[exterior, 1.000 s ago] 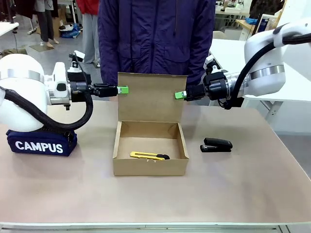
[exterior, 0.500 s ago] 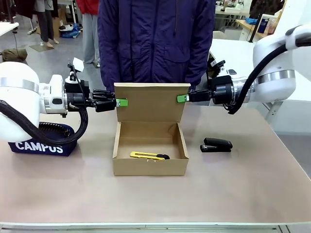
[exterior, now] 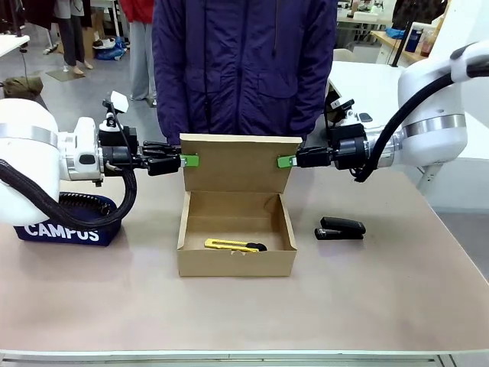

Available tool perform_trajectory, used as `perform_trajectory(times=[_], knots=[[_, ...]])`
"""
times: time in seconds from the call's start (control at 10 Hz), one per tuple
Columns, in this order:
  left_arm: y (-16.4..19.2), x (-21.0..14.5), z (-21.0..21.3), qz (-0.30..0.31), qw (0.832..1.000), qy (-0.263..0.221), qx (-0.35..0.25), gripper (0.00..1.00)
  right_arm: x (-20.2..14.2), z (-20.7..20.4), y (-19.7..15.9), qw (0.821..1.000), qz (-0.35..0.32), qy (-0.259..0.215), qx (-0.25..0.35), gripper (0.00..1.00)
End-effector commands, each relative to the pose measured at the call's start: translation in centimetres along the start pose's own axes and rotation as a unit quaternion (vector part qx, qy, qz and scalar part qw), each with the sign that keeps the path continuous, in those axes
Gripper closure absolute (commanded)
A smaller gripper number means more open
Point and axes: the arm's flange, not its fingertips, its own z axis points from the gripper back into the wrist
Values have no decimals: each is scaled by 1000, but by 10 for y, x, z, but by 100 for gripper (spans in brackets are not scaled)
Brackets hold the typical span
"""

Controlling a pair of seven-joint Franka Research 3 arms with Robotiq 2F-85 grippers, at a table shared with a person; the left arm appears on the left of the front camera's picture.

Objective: Pack the item into the box.
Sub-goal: Close the Mailer Box.

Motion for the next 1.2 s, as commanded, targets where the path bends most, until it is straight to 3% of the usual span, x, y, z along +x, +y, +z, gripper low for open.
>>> perform_trajectory(times=[0.0,0.3,0.5,0.7,1.1], knots=[[0,-1,0,-13,1000,2,-2,58,4,1,1,1000,6,-3,1,51],[0,0,-1,-2,1000,2,-2,57,1,0,0,1000,1,0,0,51],[-7,3,12,-53,997,-48,12,57,-4,3,9,998,47,-43,2,51],[-12,-1,16,-77,996,-46,13,57,-11,6,21,993,94,-71,-13,51],[-23,-8,16,-99,994,-54,-13,57,-28,4,42,989,130,-74,-4,51]])
